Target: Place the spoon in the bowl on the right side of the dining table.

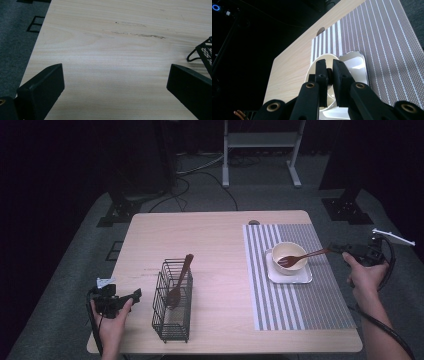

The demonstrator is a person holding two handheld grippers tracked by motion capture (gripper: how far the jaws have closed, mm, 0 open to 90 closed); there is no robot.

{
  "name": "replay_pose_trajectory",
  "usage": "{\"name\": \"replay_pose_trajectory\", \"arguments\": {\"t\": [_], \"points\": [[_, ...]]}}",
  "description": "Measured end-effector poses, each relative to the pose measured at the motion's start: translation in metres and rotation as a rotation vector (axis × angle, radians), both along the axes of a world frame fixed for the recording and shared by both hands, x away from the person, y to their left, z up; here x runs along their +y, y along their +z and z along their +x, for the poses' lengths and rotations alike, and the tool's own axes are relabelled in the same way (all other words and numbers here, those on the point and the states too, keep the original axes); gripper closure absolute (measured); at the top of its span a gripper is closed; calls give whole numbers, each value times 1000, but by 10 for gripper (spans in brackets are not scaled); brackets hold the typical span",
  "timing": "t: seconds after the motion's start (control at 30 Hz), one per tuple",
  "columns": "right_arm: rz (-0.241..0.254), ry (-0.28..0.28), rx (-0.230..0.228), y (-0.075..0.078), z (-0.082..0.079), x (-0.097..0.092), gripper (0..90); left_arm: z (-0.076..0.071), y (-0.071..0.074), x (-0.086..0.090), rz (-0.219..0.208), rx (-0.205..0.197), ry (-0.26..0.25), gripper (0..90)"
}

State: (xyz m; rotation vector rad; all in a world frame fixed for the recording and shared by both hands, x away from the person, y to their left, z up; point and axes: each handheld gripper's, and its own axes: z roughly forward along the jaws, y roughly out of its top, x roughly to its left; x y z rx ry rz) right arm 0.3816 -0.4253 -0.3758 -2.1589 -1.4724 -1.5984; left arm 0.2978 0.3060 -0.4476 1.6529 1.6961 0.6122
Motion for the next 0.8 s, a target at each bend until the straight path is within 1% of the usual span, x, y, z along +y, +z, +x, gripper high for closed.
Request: {"name": "replay_pose_trajectory", "arguments": {"t": [0.07,0.43,0.8], "points": [[1,0,1,-3,1,1,821,0,0,0,0,2,0,2],[-3,-4,-1,-7,2,4,815,0,0,0,1,1,-1,2],[0,-3,9,-14,4,7,807,0,0,0,-1,2,1,2]]}}
